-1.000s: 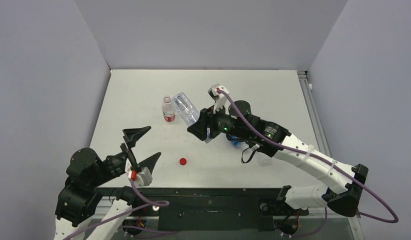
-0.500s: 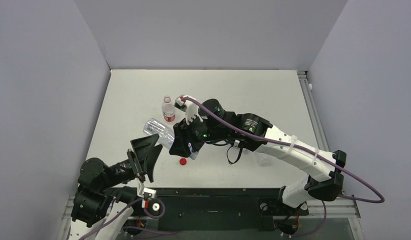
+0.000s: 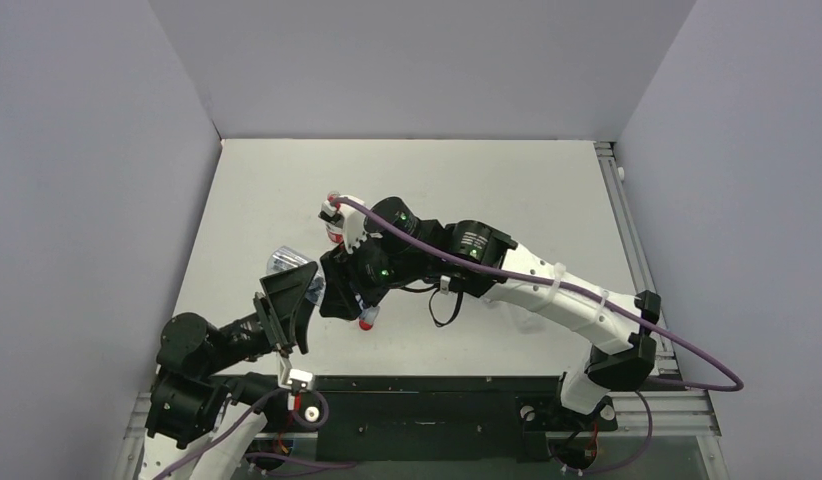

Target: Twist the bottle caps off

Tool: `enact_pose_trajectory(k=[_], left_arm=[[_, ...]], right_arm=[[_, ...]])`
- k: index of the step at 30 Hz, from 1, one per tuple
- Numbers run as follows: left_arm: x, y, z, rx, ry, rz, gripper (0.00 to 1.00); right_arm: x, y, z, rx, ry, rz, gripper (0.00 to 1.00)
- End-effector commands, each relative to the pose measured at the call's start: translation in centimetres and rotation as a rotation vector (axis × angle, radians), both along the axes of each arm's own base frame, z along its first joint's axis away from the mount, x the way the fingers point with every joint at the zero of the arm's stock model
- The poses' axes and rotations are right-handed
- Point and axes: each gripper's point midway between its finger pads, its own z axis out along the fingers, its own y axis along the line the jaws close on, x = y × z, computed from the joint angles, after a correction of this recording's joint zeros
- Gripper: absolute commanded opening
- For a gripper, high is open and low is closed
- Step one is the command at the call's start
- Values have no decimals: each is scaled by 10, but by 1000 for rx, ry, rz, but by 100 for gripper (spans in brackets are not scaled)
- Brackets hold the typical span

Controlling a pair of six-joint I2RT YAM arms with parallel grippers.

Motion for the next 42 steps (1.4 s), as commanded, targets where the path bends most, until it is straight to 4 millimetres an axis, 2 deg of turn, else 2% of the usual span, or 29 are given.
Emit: enact_pose_trajectory(k=[1, 3, 5, 7, 9, 14, 15, 17, 18, 21, 24, 28, 33, 37, 41, 42], left_arm=[[7, 2, 10, -14, -16, 25, 99], [8, 4, 12, -18, -2, 38, 92], [10, 6, 12, -13, 19, 56, 81], [14, 8, 9, 1, 36, 75, 63], [16, 9, 8, 3, 49, 87, 55], [21, 12, 7, -20, 76, 109, 36], [22, 13, 7, -37, 96, 114, 35], [26, 16, 10, -88, 137, 133, 33], [29, 18, 14, -137, 179, 148, 33], [36, 25, 20, -264, 301, 186, 33], [45, 33, 20, -445, 523, 239, 33], [46, 33, 15, -644, 804, 257, 33], [36, 21, 17, -849, 1088, 193, 33], [31, 15, 22, -925, 1182, 140, 33], [32, 12, 31, -986, 1227, 113, 33], [31, 11, 34, -988, 1229, 99, 33]], right_arm=[[2, 11, 12, 13, -8, -6, 34], [2, 13, 13, 11, -8, -2, 33], [1, 16, 14, 14, -3, 7, 34], [1, 17, 15, 11, 0, 14, 34], [1, 18, 16, 8, -2, 19, 37], [6, 16, 29, 19, -32, 3, 67], [8, 15, 36, 33, -44, -3, 74], [16, 11, 46, 45, -72, -31, 80], [23, 8, 50, 46, -87, -60, 81], [41, -5, 78, 106, -138, -139, 82], [63, -18, 111, 190, -212, -258, 83], [77, -29, 143, 295, -288, -373, 84], [84, -26, 161, 366, -341, -445, 85], [78, -15, 172, 419, -348, -435, 84], [74, -2, 177, 437, -346, -424, 80], [74, 3, 173, 425, -346, -424, 78]])
